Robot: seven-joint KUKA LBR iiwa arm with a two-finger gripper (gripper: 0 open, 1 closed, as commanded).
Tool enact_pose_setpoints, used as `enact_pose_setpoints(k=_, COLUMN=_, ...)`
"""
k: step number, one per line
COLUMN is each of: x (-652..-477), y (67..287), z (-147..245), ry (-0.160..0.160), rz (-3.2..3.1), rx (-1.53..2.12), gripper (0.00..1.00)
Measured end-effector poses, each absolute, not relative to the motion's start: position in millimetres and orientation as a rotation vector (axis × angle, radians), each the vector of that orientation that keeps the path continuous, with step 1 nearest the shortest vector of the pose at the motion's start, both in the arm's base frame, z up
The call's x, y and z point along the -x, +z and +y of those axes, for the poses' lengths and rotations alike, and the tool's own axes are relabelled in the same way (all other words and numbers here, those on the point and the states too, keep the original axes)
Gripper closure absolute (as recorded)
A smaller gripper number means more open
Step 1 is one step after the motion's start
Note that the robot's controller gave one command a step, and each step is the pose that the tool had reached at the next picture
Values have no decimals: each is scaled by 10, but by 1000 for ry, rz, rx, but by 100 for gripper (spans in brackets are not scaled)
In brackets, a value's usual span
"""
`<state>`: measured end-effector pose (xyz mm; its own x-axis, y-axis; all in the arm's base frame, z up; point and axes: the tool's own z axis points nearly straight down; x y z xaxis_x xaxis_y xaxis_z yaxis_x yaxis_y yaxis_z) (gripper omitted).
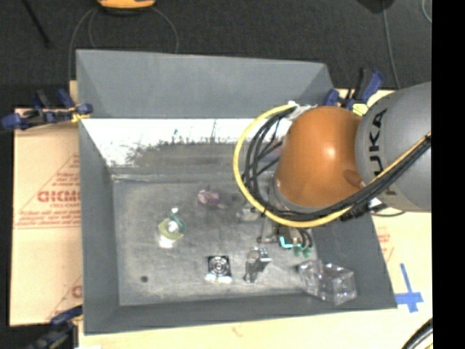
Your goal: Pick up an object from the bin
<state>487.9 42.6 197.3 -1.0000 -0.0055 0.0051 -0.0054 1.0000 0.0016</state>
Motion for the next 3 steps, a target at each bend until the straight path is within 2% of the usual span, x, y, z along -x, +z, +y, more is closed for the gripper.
enact_pose_setpoints(k=1, x=-5239, y=826, z=866, ry=2, rz=-3130, rx=-227, gripper=0)
enact_pose_setpoints(k=2, x=-5044, y=743, z=423, ry=-5, rz=-3149, rx=-288, gripper=0)
enact_pose_setpoints(k=3, x=-4895, y=751, z=500, ry=2, rz=-3141, rx=-409, gripper=0)
